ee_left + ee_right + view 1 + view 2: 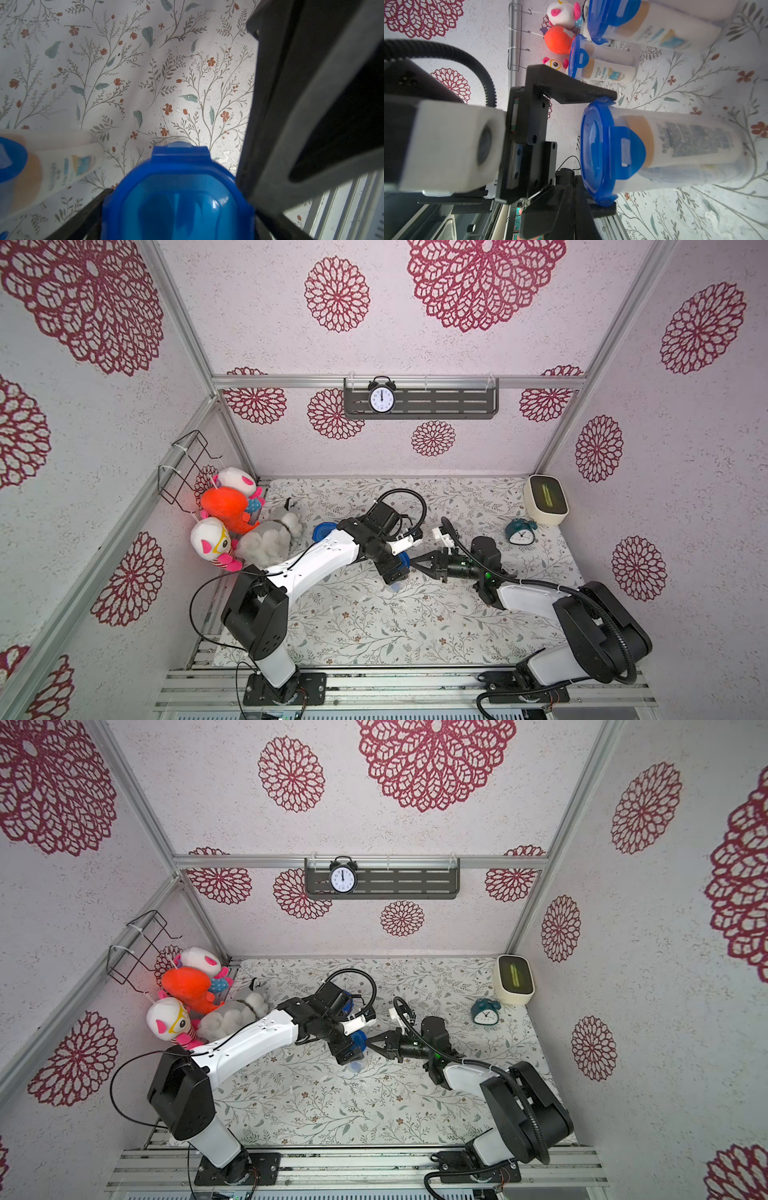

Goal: Pack away toiletry kits
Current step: Close the fastener on the container.

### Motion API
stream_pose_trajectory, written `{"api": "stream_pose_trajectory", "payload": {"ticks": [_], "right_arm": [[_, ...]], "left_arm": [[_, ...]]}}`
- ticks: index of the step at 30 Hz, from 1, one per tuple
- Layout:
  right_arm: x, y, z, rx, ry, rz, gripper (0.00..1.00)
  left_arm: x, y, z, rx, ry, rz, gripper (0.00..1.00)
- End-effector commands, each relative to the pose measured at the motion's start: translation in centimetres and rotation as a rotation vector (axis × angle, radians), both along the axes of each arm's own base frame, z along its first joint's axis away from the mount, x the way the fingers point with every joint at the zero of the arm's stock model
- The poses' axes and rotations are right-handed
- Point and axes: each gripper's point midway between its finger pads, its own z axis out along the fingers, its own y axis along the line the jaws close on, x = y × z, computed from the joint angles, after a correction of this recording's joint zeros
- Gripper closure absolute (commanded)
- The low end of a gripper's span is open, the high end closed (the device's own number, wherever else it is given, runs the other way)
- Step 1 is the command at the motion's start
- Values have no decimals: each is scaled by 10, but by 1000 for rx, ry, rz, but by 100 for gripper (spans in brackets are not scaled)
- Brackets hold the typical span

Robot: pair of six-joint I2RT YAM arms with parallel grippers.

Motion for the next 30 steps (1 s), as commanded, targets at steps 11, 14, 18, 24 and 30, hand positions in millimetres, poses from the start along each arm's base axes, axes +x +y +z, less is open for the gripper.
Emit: {"api": "stream_pose_trajectory", "payload": {"ticks": [11,14,18,24,30], "right_arm": [[6,13,-15,-60,-5,14,100],[7,14,-16,-68,-4,17,100],[9,15,-14,-67,-10,14,100],[16,14,-22,-104,-5,-17,100],[24,18,-25,-87,13,-31,100]], "left_arm": [[16,-31,40,-171,-123,-17,2],[15,-34,44,-218,-126,-22,2],[13,-33,42,-219,-123,-21,2],[15,-21,48,-224,-139,10,2],[15,-10,51,-229,-171,18,2]]}}
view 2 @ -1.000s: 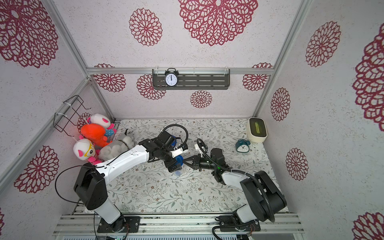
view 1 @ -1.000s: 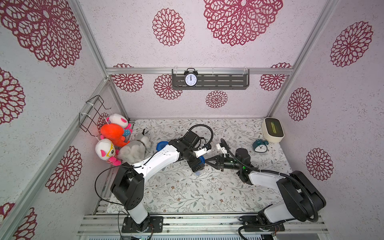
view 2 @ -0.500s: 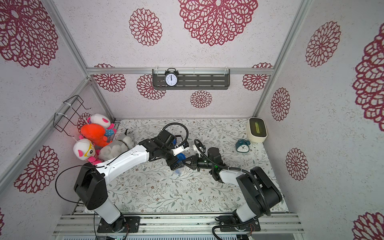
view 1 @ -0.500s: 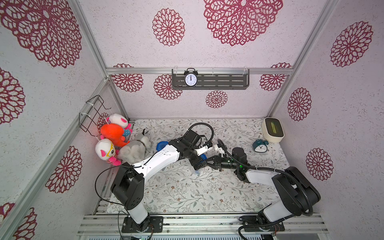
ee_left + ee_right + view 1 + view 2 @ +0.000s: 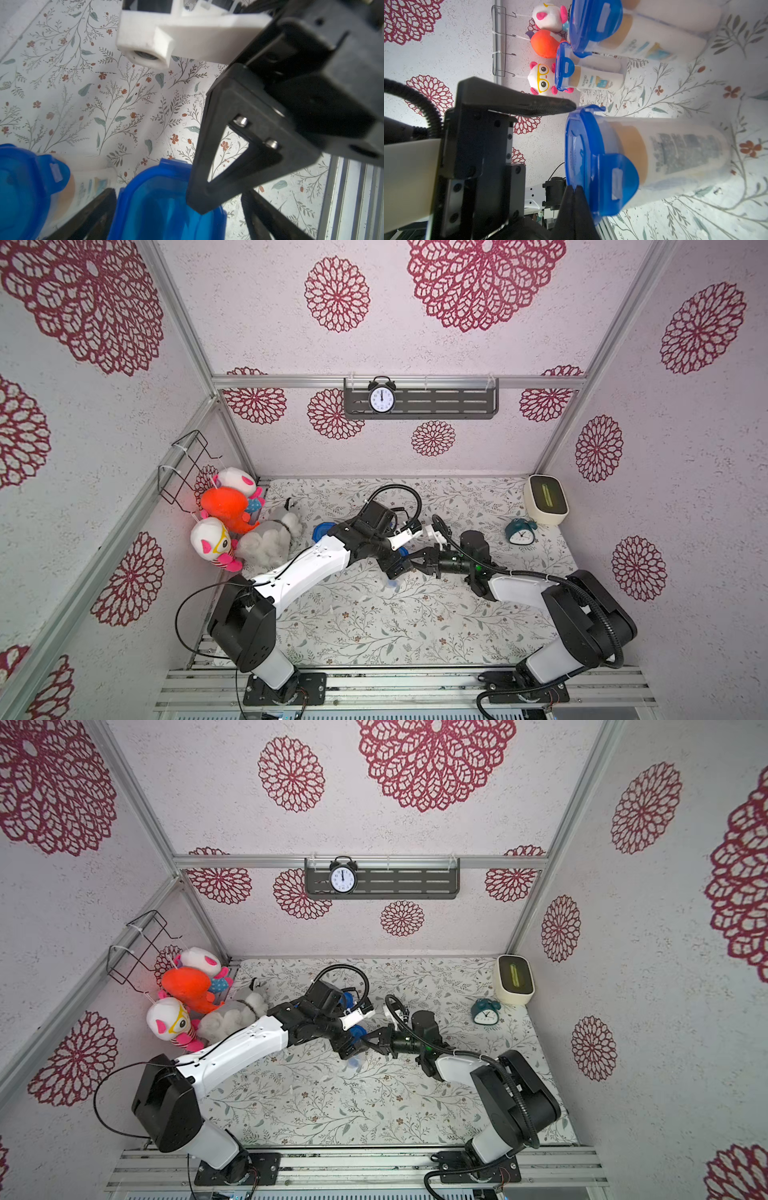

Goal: Pack away toiletry kits
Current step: Close the fastener on the container.

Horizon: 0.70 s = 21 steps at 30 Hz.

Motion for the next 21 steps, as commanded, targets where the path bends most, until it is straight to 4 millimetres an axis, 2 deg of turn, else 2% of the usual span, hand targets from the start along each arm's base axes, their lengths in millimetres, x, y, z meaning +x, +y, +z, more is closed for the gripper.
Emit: {"api": "stream_pose_trajectory", "payload": {"ticks": [1,5,8,11,14,17,18,21], "right_arm": [[3,3,-9,-10,13,-10,100],[3,4,9,9,-52,1,100],[5,-2,19,-36,-125,-25,97],[10,-15,34,-98,-221,-81,86],[20,-39,48,-188,-341,-152,60],[35,-70,58,-312,-455,-244,32],[42,-83,60,-361,-494,-280,2],[63,-121,63,-513,-560,-395,1]], "left_arm": [[5,0,19,-53,-59,0,2],[12,5,32,-83,-98,33,2],[20,11,51,-130,-145,85,2],[27,24,74,-169,-202,167,2],[42,50,104,-231,-308,354,2],[53,92,131,-317,-430,607,2],[55,110,138,-348,-475,701,2],[56,173,141,-400,-586,969,2]]}}
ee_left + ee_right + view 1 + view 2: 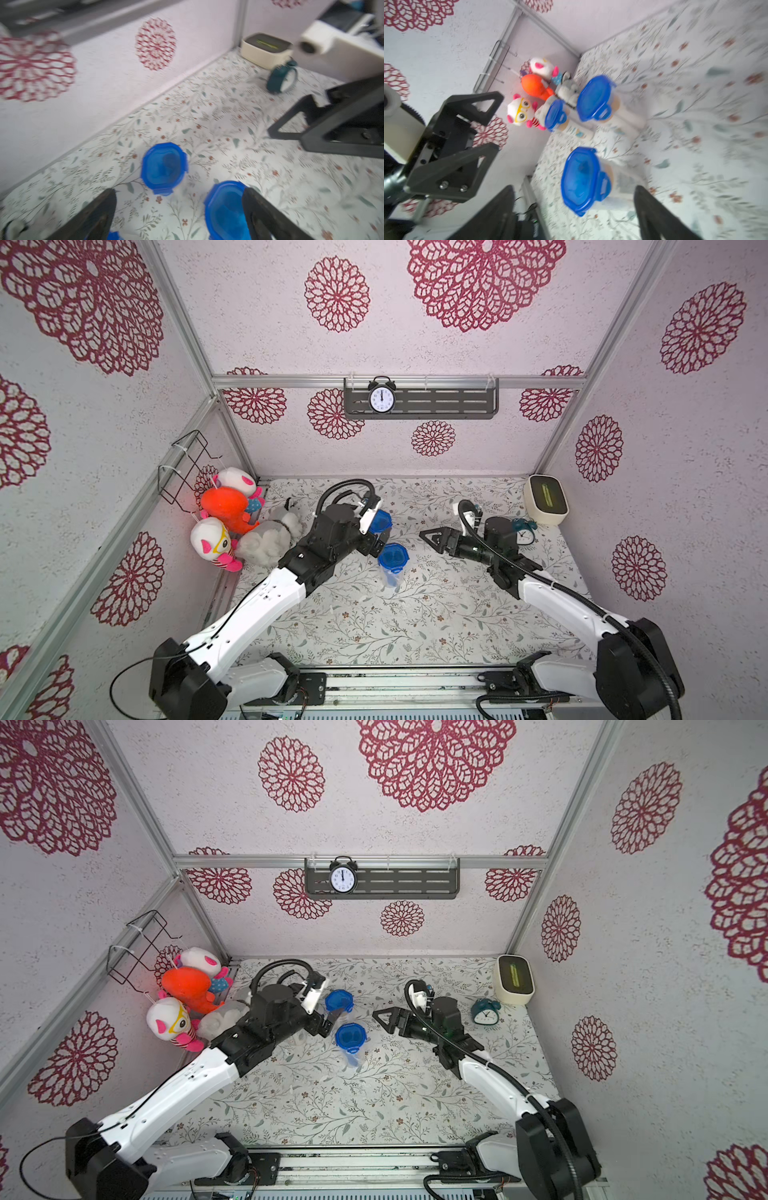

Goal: Pack away toiletry kits
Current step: Reset both arms

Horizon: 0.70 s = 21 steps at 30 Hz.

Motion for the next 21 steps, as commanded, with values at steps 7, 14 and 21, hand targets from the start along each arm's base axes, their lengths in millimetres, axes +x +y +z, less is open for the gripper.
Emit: {"api": "stream_pose_trajectory", "payload": {"ticks": [7,14,21], "right_arm": [[53,-136,3,-417,-267,-513,1],[62,-223,-27,-559,-357,-804,1],[58,-267,-65,-571,-327,-901,1]], "left_arm": [[-3,206,-12,-165,-269,858,2],[-16,287,-65,-185,-303,1094,2],[-5,301,-118,-124,-235,1121,2]]}}
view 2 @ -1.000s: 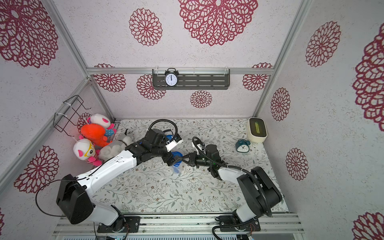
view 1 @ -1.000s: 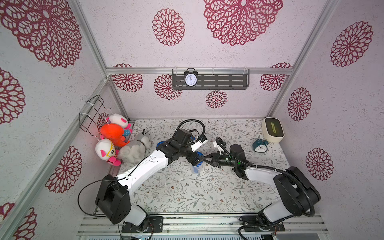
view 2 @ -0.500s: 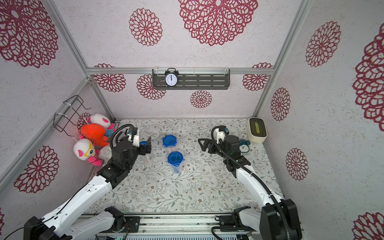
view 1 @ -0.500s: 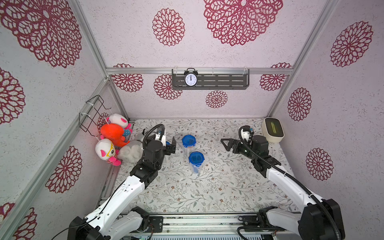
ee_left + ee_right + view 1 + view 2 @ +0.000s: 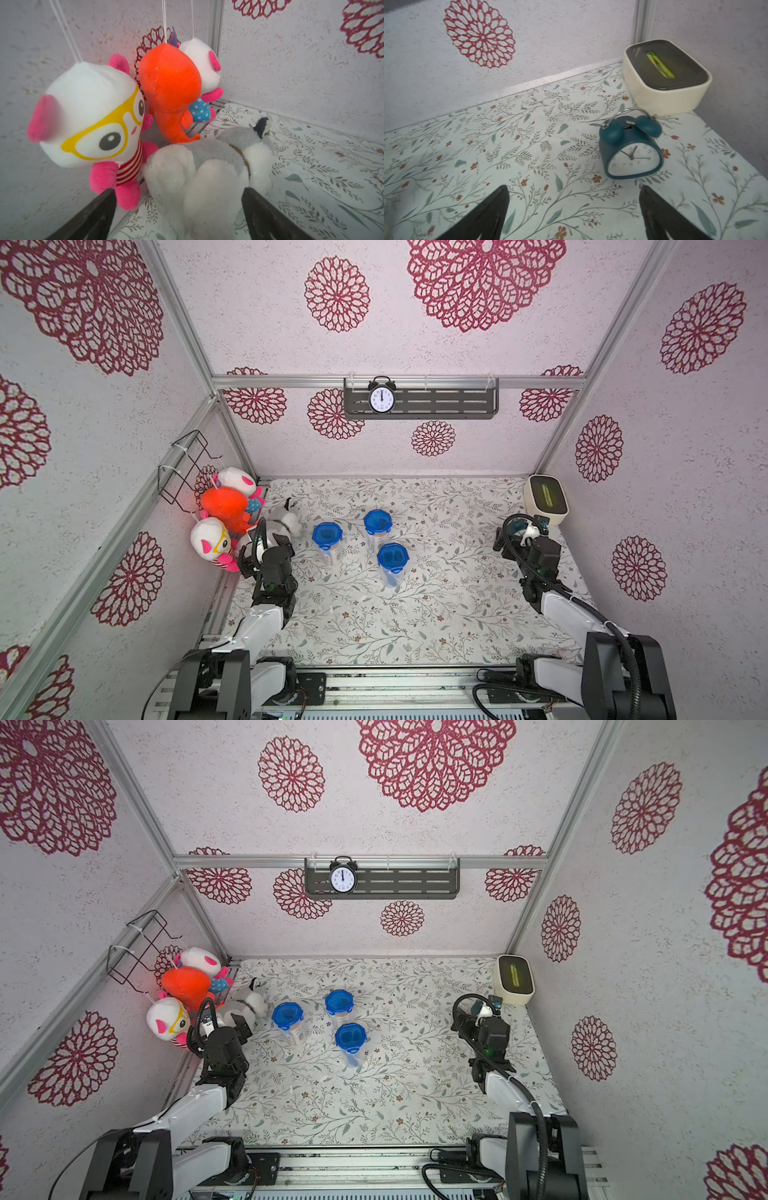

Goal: Pack away toiletry kits
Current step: Reset both arms

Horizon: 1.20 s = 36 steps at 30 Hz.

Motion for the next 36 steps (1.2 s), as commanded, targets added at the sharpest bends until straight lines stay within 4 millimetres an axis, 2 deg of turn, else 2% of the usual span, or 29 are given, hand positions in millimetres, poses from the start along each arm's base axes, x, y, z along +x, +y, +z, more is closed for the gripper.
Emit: {"api": "stream_pose_trajectory", "payload": {"ticks": [1,4,10,14,22,24,28,36], "right_arm": [[7,-14,22,-62,-127,-28,1],[5,-22,8,-83,-111,-50,1],[5,-29,-5,-87,-93,-56,1],[-5,-30,-21,-87,-115,-74,1],[-3,-9,-24,-151,-135,10,1],[0,1,-31,-189,-127,34,1],[6,8,-37,-222,-103,47,1],[6,8,-38,-233,-92,36,1]], "left_arm": [[9,3,6,-12,-102,1,2],[16,4,-5,-3,-110,-8,2],[29,1,-14,-10,-90,-43,2],[37,-2,-19,-27,-80,-104,2],[47,-12,-32,-32,-46,-180,2],[52,-10,-32,-32,-38,-175,2],[55,-8,-34,-39,-10,-167,2],[55,-8,-34,-38,-17,-171,2]]}}
